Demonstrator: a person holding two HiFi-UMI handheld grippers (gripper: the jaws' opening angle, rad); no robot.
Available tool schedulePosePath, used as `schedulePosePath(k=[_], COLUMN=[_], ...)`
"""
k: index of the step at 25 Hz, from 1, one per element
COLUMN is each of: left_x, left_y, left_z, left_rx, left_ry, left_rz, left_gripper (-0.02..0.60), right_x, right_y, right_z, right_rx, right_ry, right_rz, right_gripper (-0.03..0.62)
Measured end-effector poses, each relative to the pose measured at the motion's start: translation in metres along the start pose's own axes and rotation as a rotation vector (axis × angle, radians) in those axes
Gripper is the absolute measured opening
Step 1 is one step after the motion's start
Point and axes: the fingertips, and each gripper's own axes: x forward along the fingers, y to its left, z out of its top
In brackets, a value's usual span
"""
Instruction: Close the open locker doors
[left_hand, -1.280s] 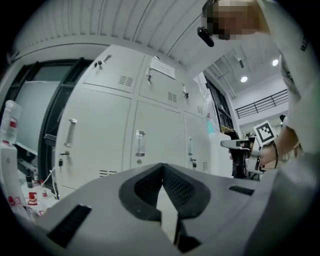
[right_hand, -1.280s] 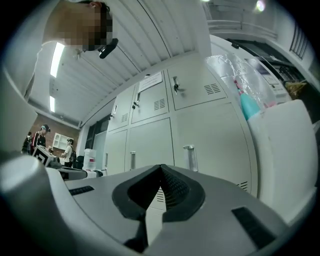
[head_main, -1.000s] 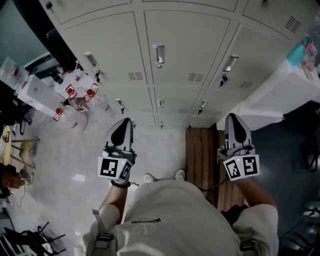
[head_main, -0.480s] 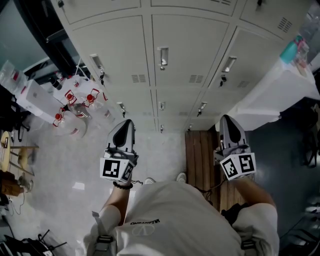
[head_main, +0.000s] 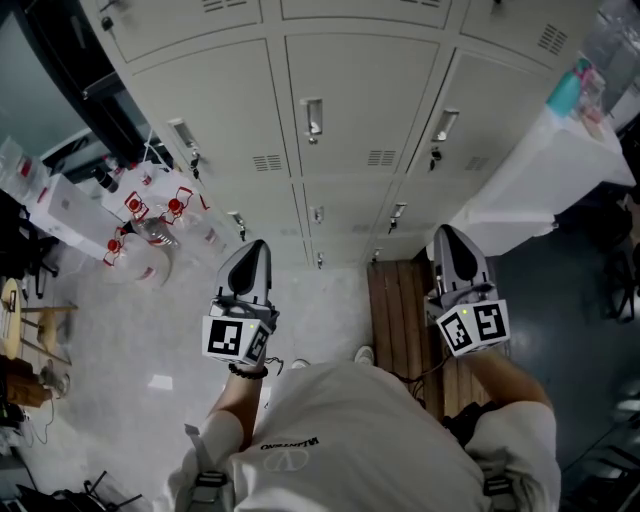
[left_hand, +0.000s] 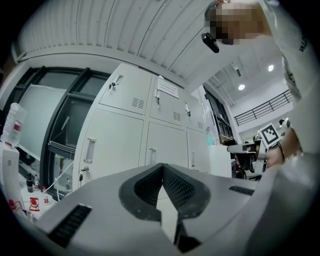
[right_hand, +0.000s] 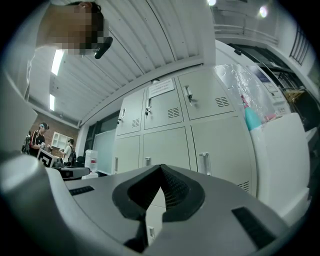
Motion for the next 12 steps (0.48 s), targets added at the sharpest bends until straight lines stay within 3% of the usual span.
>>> schedulePosePath(k=[12], left_x=[0.0008], left_y=[-0.008], left_z=[-0.0037], left_rx=[-0.008], left_ry=[-0.001], left_rz=[0.0], left_gripper=[0.003], right_x=[-0.001], right_y=[0.0005], right_z=[-0.0027], right_rx=[-0.008], right_ry=[0.006], right_rz=[0.016], right_gripper=[0.009])
